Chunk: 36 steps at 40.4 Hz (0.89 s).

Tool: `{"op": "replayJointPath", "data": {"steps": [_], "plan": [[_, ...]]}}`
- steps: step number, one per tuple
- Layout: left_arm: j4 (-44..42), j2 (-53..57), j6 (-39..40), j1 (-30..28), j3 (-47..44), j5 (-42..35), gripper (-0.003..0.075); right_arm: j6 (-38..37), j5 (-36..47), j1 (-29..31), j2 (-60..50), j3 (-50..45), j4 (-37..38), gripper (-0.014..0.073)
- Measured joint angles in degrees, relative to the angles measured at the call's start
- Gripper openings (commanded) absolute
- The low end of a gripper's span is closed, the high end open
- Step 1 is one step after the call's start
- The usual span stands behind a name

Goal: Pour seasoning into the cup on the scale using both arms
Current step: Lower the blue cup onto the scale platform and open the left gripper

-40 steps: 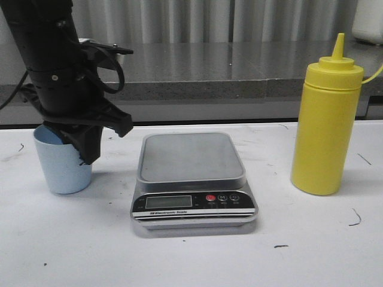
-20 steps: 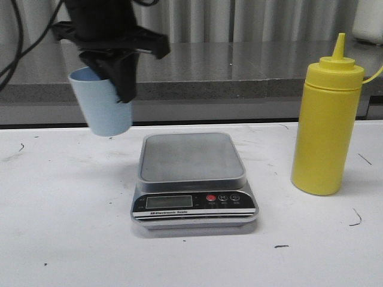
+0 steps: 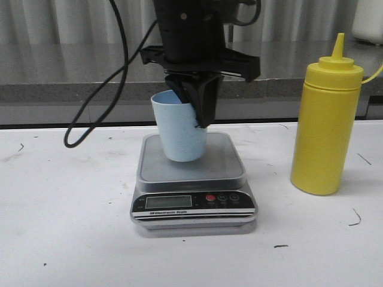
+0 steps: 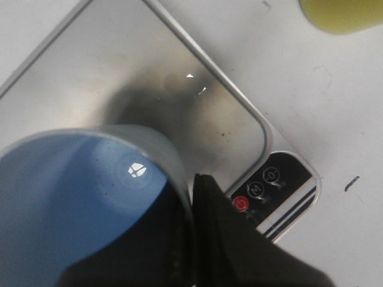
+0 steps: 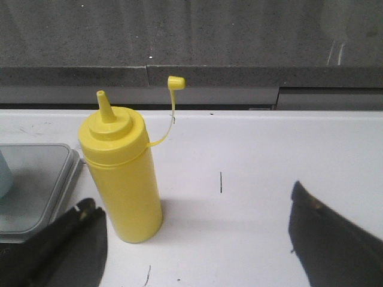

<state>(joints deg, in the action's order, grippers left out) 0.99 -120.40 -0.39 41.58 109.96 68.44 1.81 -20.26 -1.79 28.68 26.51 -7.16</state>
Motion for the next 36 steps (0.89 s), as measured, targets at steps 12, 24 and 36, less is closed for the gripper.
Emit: {"op": "replayJointPath", "data": {"steps": [12, 24, 36], "plan": [[-0.11, -0.86, 0.00, 0.54, 0.93, -1.69, 0.0058, 0.00, 0.00, 0.00, 0.00, 0.00, 0.00, 0.0633], [-0.99, -0.95, 0.00, 0.54, 1.02, -1.38, 0.0374, 0.00, 0.00, 0.00, 0.00, 0.00, 0.00, 0.0633], [-0.99, -0.95, 0.00, 0.54, 4.40, 1.85, 0.0565, 0.00, 0.00, 0.00, 0.00, 0.00, 0.00, 0.0633]]}}
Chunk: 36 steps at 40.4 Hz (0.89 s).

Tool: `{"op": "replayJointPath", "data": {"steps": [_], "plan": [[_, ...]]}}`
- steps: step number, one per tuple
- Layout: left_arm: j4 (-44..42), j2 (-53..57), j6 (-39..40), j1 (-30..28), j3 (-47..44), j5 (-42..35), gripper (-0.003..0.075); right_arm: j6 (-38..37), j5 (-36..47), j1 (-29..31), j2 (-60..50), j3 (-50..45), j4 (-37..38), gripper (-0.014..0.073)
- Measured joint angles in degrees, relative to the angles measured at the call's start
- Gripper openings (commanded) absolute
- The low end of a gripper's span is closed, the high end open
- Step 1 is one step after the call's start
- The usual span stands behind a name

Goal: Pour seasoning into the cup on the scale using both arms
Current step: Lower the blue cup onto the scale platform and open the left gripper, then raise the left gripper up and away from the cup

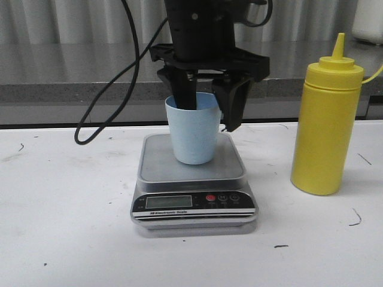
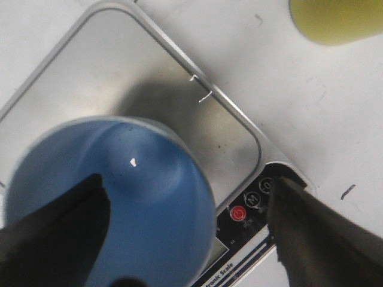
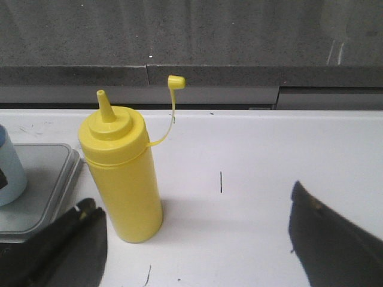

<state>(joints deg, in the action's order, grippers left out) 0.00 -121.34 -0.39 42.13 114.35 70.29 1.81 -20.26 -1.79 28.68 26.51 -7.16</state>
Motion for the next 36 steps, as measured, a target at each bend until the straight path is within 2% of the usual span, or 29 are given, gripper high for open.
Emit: {"op": "replayJointPath", "data": {"steps": [4, 8, 21, 23, 30, 36], "plan": [[0.00, 0.25, -0.05, 0.00, 1.76, 0.17, 0.0549, 0.00, 0.00, 0.00, 0.00, 0.00, 0.00, 0.0633], [0.00, 1.14, -0.40, 0.00, 2.41, 0.41, 0.0477, 0.00, 0.00, 0.00, 0.00, 0.00, 0.00, 0.0633], [-0.57, 7.20, -0.74, 0.00, 2.45, 1.24, 0.0030, 0.00, 0.00, 0.00, 0.00, 0.00, 0.00, 0.0633], [-0.69, 8.08, -0.74, -0.12, 2.45, 1.24, -0.0019, 0.00, 0.00, 0.00, 0.00, 0.00, 0.00, 0.0633], [-0.82, 11.49, -0.85, -1.64, 0.68, 1.31, -0.0020, 0.00, 0.00, 0.00, 0.00, 0.00, 0.00, 0.0633], [-0.93, 15.86, -0.85, -4.13, -4.55, 1.31, -0.0020, 0.00, 0.00, 0.00, 0.00, 0.00, 0.00, 0.0633]]}}
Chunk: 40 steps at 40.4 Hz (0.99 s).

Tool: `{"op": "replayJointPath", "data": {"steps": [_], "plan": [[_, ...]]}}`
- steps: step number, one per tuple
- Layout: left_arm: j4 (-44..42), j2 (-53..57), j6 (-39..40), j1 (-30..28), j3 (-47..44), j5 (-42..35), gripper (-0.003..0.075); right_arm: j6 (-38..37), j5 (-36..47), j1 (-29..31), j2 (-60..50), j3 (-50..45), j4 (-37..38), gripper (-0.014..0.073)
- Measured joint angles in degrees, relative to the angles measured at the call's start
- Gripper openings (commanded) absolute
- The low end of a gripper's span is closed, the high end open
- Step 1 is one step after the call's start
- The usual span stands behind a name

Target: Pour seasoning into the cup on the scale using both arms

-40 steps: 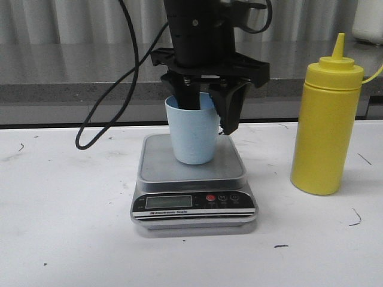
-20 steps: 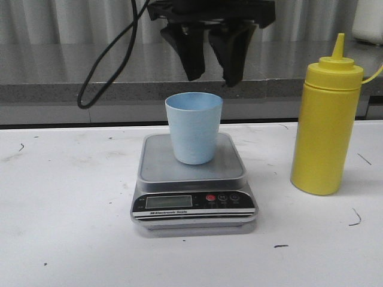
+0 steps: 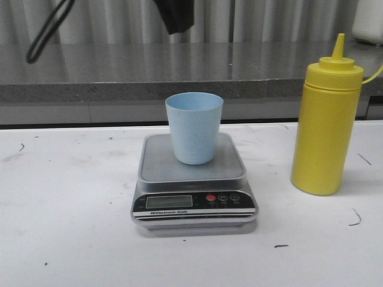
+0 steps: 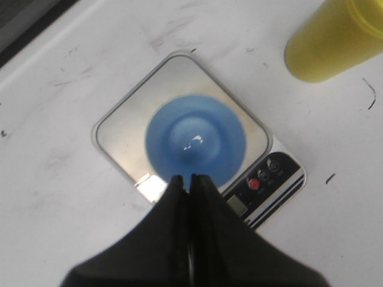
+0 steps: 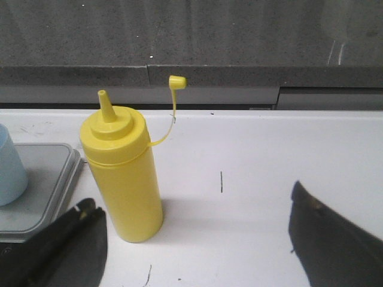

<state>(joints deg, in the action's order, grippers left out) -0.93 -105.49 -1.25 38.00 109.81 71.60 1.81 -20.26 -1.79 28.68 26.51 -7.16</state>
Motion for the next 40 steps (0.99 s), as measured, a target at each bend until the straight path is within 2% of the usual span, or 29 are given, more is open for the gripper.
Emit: {"op": "replayJointPath", "data": {"steps": [4, 9, 24, 31, 40], "plan": [[0.00, 3.94, 0.00, -2.52, -5.88, -0.33, -0.0020, 0.00, 0.00, 0.00, 0.00, 0.00, 0.00, 0.0633], [0.00, 10.32, 0.55, -6.02, -14.98, -4.48, -0.0020, 0.00, 0.00, 0.00, 0.00, 0.00, 0.00, 0.0633], [-0.23, 33.87, 1.25, -15.08, -50.22, -27.25, -0.0020, 0.00, 0.00, 0.00, 0.00, 0.00, 0.00, 0.0633], [0.00, 46.98, 1.25, -16.39, -64.76, -36.88, -0.0020, 0.00, 0.00, 0.00, 0.00, 0.00, 0.00, 0.0633], [3.21, 64.64, 1.25, -16.51, -78.74, -46.78, -0.0020, 0.00, 0.00, 0.00, 0.00, 0.00, 0.00, 0.0633]]}}
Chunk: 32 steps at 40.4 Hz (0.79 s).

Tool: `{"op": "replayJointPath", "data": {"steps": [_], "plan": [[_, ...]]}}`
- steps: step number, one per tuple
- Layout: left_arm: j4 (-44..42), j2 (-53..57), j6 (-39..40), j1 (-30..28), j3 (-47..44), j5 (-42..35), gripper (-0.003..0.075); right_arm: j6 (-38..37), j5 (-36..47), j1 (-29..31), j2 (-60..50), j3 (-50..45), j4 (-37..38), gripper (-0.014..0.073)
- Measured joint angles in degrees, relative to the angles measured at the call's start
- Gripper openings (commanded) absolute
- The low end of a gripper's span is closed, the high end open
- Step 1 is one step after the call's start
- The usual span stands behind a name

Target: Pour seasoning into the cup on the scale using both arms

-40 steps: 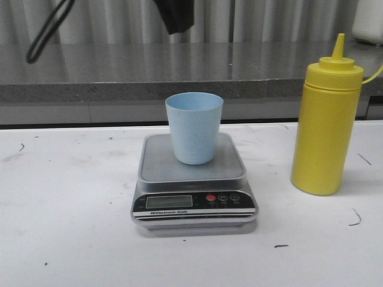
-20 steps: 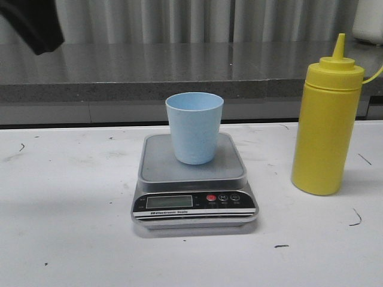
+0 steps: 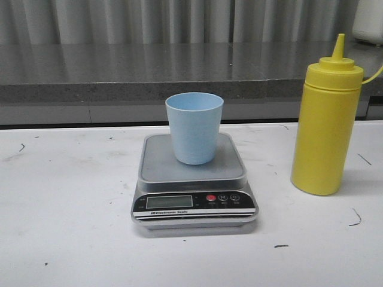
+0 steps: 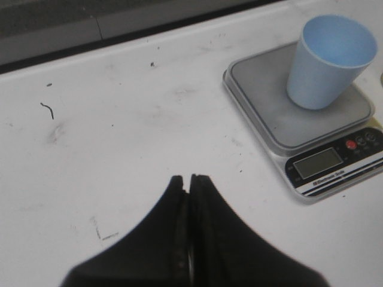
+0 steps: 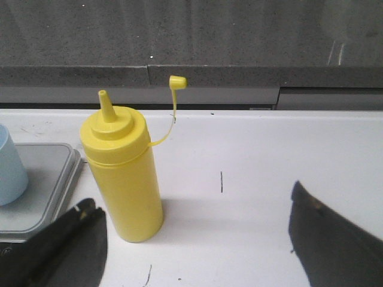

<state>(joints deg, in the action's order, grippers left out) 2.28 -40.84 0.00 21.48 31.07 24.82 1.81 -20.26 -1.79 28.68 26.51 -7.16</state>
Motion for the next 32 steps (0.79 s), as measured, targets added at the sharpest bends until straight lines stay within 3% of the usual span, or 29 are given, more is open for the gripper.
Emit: {"op": "replayJointPath", "data": {"steps": [6, 16, 32], "plan": [[0.86, 13.20, 0.00, 0.00, -6.27, -4.04, -0.0020, 0.00, -0.13, 0.00, 0.00, 0.00, 0.00, 0.0633], [0.90, 31.33, 0.00, 0.00, -11.28, -4.53, -0.0020, 0.00, -0.45, 0.00, 0.00, 0.00, 0.00, 0.0633], [0.99, 38.03, 0.00, 0.00, -11.29, -4.55, -0.0020, 0.00, 10.55, -0.39, 12.24, 0.68, -0.13, 0.0633]]}}
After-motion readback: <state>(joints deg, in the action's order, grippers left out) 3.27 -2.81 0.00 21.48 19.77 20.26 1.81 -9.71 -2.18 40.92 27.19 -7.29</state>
